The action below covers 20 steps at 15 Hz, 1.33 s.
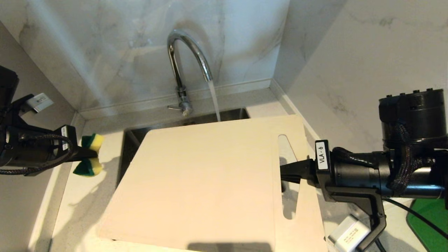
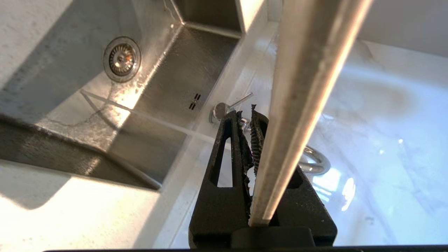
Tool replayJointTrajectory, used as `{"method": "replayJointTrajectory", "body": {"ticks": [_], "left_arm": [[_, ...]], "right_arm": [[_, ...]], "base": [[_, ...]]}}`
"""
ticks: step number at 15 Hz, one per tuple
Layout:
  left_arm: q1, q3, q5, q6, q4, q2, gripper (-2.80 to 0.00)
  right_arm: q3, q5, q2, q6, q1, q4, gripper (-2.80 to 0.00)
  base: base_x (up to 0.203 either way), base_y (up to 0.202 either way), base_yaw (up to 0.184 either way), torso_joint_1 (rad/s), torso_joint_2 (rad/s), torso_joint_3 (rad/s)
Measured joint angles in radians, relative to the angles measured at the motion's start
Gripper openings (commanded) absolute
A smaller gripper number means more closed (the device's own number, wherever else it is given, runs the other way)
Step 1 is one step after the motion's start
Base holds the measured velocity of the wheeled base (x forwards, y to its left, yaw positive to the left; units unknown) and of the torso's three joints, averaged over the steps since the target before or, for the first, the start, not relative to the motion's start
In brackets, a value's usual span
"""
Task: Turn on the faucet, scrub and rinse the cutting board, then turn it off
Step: Put down the cutting board
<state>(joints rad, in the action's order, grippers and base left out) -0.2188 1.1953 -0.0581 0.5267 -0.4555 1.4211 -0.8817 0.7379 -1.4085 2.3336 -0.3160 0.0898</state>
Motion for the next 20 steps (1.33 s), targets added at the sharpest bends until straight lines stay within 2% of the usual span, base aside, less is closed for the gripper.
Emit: {"method": "replayJointTrajectory", "body": {"ticks": [5,8,14,17,20], "left_arm": [[0.012,-0.012,0.000,-0.019,-0.001,0.003,-2.80],[0.027,-0.030,-0.001,-0.036,-0.001,0.003,-2.80],[0.053,-0.039,-0.025,-0.061,0.005,0.012,-2.80],[0.053,-0.036,-0.024,-0.064,0.007,0.027,-2.80],[0.054,-0.036,-0.024,-0.065,0.007,0.039,-2.80]], "right_arm": [[0.011,0.000,0.010,-0.009,0.002,0.001,-2.80],[0.032,-0.006,0.023,-0.054,0.003,0.004,-2.80],[0.115,-0.017,0.079,-0.128,0.100,0.019,-2.80],[0.199,-0.020,0.113,-0.210,0.131,0.145,-2.80],[0.281,-0.070,0.144,-0.309,0.165,0.276,-2.80]], "base": [[0.000,0.000,0.000,0.000,0.00,0.000],[0.000,0.000,0.000,0.000,0.00,0.000],[0.000,0.000,0.000,0.000,0.00,0.000],[0.000,0.000,0.000,0.000,0.00,0.000],[0.000,0.000,0.000,0.000,0.00,0.000]]}}
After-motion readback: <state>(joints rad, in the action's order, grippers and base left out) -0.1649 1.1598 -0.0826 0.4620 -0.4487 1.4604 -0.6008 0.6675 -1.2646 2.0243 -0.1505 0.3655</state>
